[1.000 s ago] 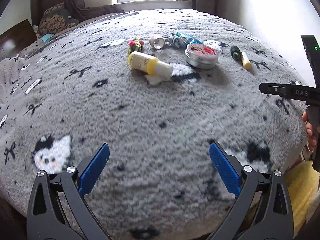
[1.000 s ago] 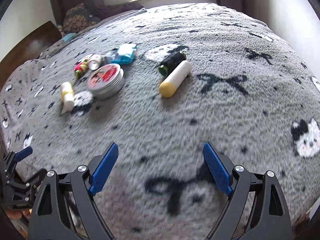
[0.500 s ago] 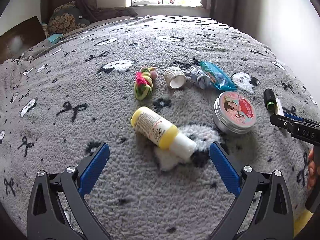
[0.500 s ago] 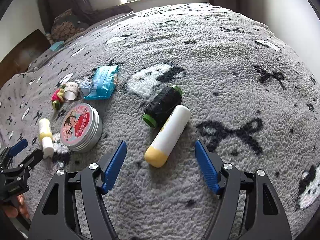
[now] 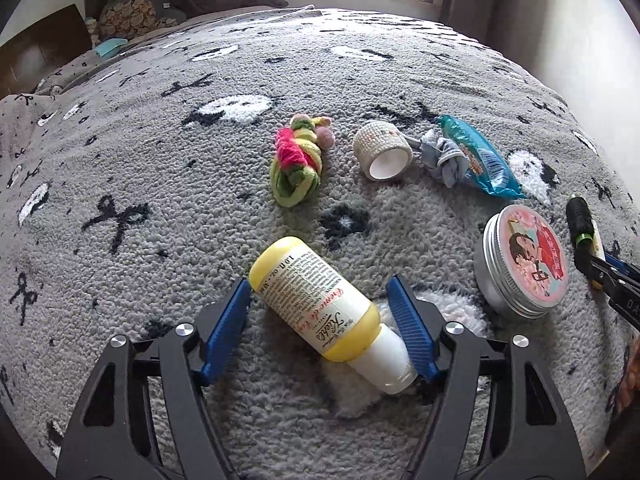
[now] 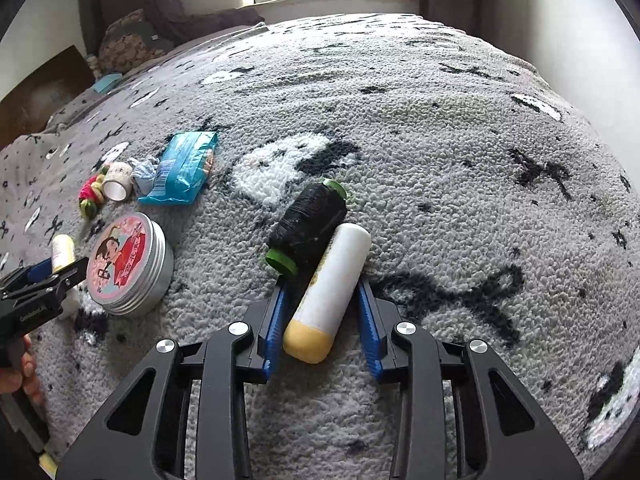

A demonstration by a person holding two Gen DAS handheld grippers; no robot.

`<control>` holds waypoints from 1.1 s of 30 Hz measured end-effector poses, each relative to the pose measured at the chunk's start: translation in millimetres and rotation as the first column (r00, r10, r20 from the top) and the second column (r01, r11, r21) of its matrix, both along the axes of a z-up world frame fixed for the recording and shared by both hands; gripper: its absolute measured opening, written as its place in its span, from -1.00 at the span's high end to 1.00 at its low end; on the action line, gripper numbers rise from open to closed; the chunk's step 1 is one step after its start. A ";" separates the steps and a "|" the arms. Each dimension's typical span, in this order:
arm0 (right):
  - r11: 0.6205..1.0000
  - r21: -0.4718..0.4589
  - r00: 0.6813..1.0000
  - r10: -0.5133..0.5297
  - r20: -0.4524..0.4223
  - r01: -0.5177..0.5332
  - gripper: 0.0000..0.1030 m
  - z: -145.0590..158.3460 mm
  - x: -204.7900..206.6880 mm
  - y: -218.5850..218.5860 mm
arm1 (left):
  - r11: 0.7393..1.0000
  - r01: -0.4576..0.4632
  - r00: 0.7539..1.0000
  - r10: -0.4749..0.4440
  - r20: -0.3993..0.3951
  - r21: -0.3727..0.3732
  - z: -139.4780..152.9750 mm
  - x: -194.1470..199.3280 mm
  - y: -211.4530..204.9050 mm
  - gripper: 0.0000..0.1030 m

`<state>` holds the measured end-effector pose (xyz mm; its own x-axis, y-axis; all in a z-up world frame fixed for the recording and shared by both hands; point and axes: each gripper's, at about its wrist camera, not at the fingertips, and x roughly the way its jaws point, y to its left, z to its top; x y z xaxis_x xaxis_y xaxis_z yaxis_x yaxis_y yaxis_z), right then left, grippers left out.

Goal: Collect trash
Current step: 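Grasp the yellow-capped bottle with the left tool while the right tool grasps the white-yellow tube, then carry the bottle and tube down beside the bed toward the bin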

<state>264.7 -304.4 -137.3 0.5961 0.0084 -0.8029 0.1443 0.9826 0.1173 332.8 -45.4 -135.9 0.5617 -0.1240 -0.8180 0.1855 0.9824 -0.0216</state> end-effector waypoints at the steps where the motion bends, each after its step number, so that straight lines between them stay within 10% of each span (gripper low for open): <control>1: 1.000 -0.002 1.000 0.005 0.000 -0.005 0.50 0.0 -2.8 -0.1 | 1.000 0.013 1.000 -0.013 -0.002 -0.003 0.3 -1.0 -0.6 -0.14; 7: 0.998 -0.010 0.998 0.056 0.002 -0.056 0.57 4.7 -23.9 7.3 | 0.996 0.082 0.997 -0.082 -0.014 -0.032 2.4 -16.1 -3.9 0.41; 33: 0.955 0.012 0.953 0.297 0.067 -0.298 0.59 21.9 -179.8 86.0 | 0.968 0.251 0.966 -0.251 0.058 0.002 10.7 -189.2 2.4 0.41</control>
